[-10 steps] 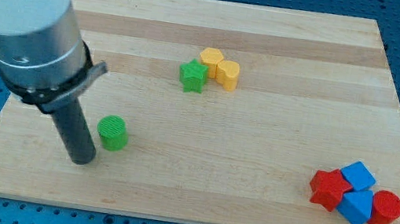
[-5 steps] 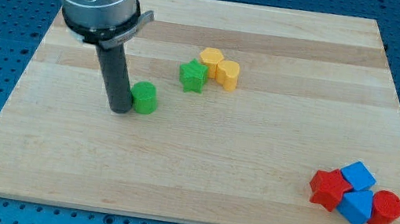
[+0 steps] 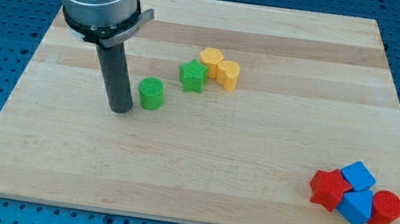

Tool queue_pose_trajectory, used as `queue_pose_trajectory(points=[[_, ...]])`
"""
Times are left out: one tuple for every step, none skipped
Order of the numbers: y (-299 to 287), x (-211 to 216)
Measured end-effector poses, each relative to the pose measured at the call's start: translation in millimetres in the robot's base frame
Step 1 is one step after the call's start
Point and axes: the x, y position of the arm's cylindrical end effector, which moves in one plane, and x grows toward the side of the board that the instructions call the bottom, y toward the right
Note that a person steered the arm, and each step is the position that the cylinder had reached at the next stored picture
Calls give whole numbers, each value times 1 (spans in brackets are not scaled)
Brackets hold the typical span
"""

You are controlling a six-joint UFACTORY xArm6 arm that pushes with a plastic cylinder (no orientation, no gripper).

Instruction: Place the green circle towards the left bottom of the green star

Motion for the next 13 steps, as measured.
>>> queue_pose_trajectory(points=[[21, -14], [32, -35], [36, -44], [36, -44], [45, -47], [58, -51], [61, -51], [61, -51], [37, -73], [21, -162], [50, -250], [82, -284], [113, -283]])
